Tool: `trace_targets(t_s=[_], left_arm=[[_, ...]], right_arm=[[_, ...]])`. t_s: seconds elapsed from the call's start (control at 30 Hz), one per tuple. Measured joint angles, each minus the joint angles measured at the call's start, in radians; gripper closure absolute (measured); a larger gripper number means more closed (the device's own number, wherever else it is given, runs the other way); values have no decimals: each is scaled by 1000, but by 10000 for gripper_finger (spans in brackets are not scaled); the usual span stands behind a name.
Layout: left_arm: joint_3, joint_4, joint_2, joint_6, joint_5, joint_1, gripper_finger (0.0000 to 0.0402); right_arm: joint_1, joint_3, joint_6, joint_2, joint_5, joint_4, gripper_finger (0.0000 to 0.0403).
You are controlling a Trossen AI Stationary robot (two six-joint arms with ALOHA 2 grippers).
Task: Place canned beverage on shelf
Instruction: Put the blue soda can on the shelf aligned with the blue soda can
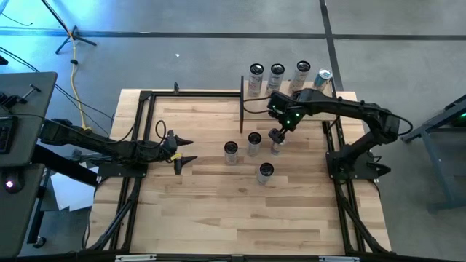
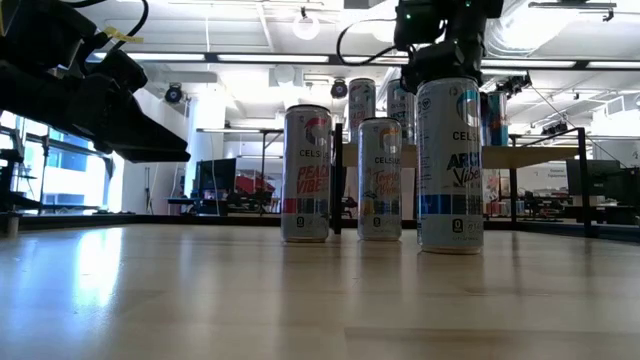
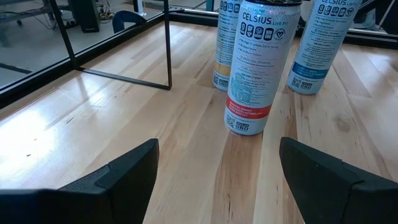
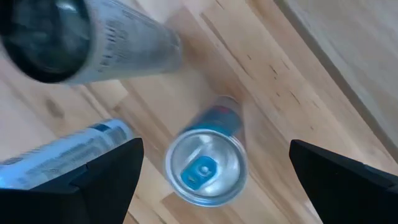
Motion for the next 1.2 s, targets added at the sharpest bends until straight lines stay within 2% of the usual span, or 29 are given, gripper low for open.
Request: trace_targets(t_s=[0.4, 1.0, 1.2], left_arm=[[0, 0, 0, 0, 0, 0, 96], [0, 0, 0, 0, 0, 0, 96], [0, 0, 0, 0, 0, 0, 96]], right_arm=[[9, 0, 49, 8, 5, -54, 14], [43, -2, 38, 8, 3, -73, 14], [44, -2, 13, 8, 57, -83, 14]])
